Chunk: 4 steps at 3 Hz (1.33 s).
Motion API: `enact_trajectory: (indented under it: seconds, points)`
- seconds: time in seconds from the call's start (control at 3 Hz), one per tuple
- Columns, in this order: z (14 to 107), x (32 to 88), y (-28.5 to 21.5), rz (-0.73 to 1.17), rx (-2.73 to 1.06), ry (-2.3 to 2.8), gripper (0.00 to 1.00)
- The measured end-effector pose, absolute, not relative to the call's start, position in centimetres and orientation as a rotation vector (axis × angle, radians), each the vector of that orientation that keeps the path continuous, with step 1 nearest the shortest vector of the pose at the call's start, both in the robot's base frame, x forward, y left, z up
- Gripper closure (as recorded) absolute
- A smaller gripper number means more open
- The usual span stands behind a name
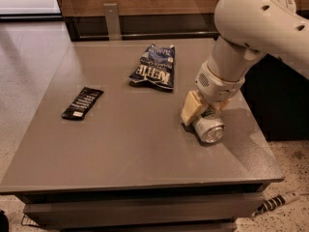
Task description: Place 7up can upright
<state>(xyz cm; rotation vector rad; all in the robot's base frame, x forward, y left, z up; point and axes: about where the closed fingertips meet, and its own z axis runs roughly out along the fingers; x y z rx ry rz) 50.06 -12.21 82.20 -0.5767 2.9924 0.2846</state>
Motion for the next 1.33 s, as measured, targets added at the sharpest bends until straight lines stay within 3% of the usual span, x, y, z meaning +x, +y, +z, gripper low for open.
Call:
enact_trajectory:
  seconds: [0.67,1.33]
  points:
    - [82.3,50.0,-12.1,0.283,-0.579,2.989,0.95]
    - [83.4,50.1,-12.9,0.275,-0.574,2.962,1.0]
